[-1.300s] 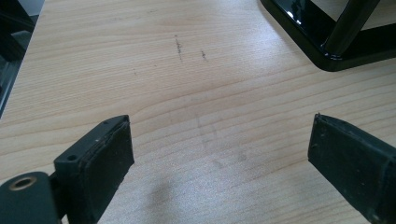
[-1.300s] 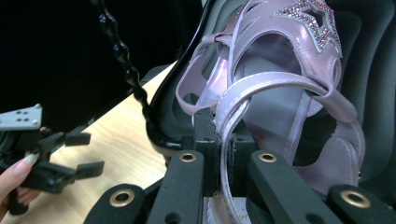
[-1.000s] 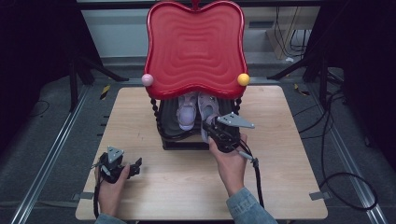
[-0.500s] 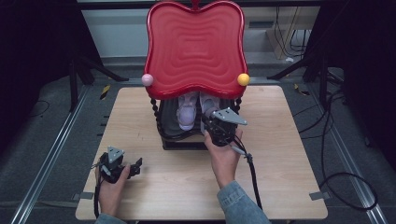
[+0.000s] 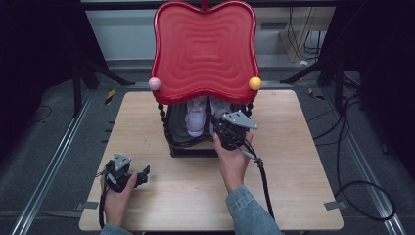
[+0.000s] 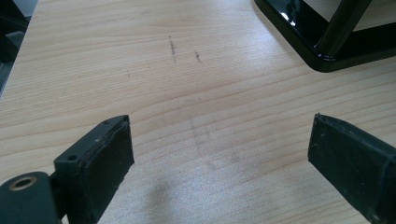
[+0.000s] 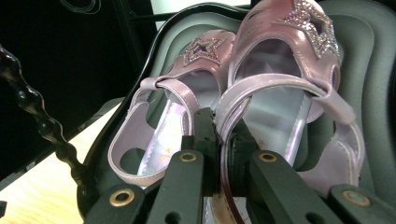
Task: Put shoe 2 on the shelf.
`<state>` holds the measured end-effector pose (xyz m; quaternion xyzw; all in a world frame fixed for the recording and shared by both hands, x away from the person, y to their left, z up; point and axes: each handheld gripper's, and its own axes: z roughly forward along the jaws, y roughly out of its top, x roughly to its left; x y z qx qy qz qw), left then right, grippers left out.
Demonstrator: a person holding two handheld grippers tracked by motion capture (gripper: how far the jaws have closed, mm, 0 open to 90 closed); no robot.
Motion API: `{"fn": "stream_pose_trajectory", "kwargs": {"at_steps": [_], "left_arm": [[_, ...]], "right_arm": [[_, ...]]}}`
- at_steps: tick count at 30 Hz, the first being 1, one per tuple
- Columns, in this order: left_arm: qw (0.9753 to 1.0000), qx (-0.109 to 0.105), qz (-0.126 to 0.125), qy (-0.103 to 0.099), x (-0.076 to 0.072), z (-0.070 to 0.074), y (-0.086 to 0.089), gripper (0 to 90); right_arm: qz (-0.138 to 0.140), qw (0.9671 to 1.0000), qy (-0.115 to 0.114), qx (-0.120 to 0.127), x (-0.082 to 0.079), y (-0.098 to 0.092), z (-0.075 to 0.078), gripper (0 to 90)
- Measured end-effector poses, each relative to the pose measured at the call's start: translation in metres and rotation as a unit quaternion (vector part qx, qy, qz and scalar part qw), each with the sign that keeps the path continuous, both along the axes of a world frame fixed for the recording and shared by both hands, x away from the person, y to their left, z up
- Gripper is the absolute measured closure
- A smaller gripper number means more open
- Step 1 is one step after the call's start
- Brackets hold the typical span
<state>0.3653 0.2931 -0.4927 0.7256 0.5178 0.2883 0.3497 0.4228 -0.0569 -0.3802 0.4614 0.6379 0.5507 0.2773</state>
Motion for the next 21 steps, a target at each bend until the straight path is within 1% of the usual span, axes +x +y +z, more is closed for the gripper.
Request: {"fn": "stream_pose_trajectory", "kwargs": {"at_steps": [7, 10, 15, 21], "left_arm": [[1.0000, -0.001, -0.001, 0.001, 0.000, 0.000, 0.000, 6.1], [1.0000, -0.001, 0.000, 0.000, 0.000, 0.000, 0.000, 6.1], [1.0000, -0.002, 0.000, 0.000, 0.000, 0.000, 0.000, 6.1], [1.0000, -0.003, 0.000, -0.001, 0.000, 0.000, 0.001, 6.1]], "right_arm": [[-0.010, 0.9999, -0.003, -0.008, 0.003, 0.005, -0.004, 86.5], [-0.021, 0.9996, -0.005, -0.019, 0.005, 0.007, -0.003, 86.5], [-0.035, 0.9991, -0.007, -0.023, 0.009, 0.011, -0.004, 86.4], [-0.042, 0.9987, -0.005, -0.029, 0.015, 0.014, -0.008, 86.4]]}}
